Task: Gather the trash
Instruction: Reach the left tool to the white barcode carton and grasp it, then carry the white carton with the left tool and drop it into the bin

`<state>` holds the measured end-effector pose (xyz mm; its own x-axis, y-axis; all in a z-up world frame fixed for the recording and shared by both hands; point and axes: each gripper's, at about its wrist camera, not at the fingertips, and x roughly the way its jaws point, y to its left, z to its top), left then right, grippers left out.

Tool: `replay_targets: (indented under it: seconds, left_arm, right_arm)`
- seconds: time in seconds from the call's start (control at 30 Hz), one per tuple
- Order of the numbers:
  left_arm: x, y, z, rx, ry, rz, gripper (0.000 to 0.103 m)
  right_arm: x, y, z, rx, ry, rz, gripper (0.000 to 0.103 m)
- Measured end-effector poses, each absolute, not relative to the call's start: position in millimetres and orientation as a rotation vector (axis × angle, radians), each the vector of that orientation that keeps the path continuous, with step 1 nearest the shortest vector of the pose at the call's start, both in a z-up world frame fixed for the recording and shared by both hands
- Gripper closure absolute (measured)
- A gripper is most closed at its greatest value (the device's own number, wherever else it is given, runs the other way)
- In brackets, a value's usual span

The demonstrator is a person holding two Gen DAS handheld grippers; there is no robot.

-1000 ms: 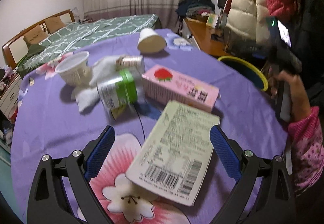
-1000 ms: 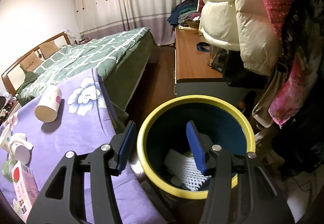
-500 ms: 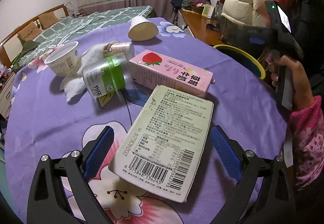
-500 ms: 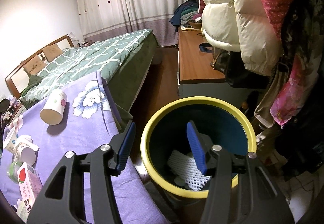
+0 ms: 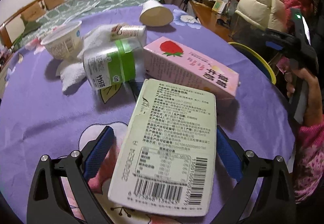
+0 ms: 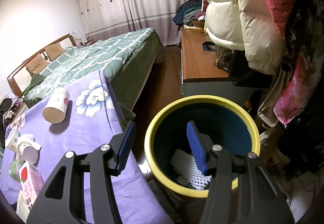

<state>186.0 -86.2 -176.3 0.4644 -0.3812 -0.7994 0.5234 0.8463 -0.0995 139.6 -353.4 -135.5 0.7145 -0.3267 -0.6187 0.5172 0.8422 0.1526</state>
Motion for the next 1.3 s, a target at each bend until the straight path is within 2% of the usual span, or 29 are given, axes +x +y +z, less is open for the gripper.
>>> replay_targets:
  seconds: [0.13,0.17,0.2,0.27,0.3,0.77,1.0,1.3]
  left_arm:
    - [187,-91,-178,0.196,0.947,-0.541,0.008]
    - [188,-92,-177,0.198,0.949,-0.538,0.013]
    - [188,-93,-176,0.206,0.949,-0.533,0.022]
    - [188,-95,-175,0.212,0.953,-0.524,0.031]
    - [189,-95,-173,0.21,0.959,-0.526,0.032]
    - [168,-129,-109,0.196,0.84,-0.595,0.032]
    - [187,-216,-82,0.195,0.797,-0.725,0.032]
    - [222,-349,-80,0.227,0.799,-0.838,0.032]
  right_arm:
    - [139,-355,-136,0.336,0.616,-0.473,0.052]
    - [139,-356,-136,0.338,0.615,-0.472,0.052]
    - [138,-356,-137,0.34,0.615,-0.47,0.052]
    - [137,-358,-136,0.343,0.615,-0.466,0.052]
    - [136,-358,-136,0.345,0.613,-0.463,0.052]
    - [103,-371,-125,0.299,0.598,-0.428,0.052]
    - [78,-399,-128,0.308,0.599,-0.454,0.052]
    - [46,-439,-129,0.335,0.586,-0.497,0.052]
